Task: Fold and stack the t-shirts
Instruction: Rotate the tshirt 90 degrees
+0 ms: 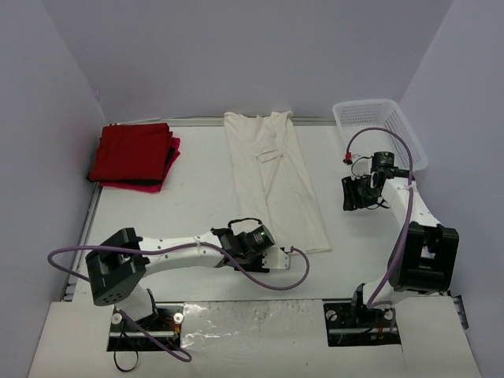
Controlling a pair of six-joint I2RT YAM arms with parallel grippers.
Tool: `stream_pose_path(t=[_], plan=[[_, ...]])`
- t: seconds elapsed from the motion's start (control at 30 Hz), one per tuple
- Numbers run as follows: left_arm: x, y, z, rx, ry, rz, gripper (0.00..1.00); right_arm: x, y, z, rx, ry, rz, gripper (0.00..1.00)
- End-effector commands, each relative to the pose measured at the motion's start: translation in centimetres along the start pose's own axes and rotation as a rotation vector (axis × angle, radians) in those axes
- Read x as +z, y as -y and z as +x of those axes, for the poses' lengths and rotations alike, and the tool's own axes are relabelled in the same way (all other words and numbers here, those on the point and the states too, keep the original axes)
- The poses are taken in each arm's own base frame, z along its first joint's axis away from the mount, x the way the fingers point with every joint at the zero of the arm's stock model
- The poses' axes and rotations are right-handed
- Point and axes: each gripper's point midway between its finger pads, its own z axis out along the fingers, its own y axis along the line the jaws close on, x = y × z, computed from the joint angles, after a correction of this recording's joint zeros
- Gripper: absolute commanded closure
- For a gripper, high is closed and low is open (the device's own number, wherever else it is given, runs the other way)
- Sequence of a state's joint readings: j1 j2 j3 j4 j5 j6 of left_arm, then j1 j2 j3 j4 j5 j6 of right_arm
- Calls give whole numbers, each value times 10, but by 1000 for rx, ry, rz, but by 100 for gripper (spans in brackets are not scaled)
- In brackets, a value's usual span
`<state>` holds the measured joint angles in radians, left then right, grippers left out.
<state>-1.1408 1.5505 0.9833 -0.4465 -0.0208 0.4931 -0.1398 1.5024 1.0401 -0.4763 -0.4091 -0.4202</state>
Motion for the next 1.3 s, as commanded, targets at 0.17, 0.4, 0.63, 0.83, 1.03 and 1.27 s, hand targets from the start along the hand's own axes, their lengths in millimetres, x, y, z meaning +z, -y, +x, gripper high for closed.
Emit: stream_pose_path(t=[0.17,0.4,0.63,0.83,1.03,1.27], plan=[[22,-2,-25,-5,41,-46,55,-9,-1,-1,-8,28,4,67],[31,-5,-23,-7,26,-80,55,-5,1,3,-13,8,8,66],[38,-6,-15,-10,10,-109,61,-3,2,6,-18,-6,18,65],[51,2,-4,20,-38,-79,76,1,3,9,-20,-25,20,65],[47,10,-1,27,-39,-23,96,2,2,9,-25,-29,21,65],[24,2,12,-32,-24,93,98,-8,-15,-9,-43,46,-40,65]])
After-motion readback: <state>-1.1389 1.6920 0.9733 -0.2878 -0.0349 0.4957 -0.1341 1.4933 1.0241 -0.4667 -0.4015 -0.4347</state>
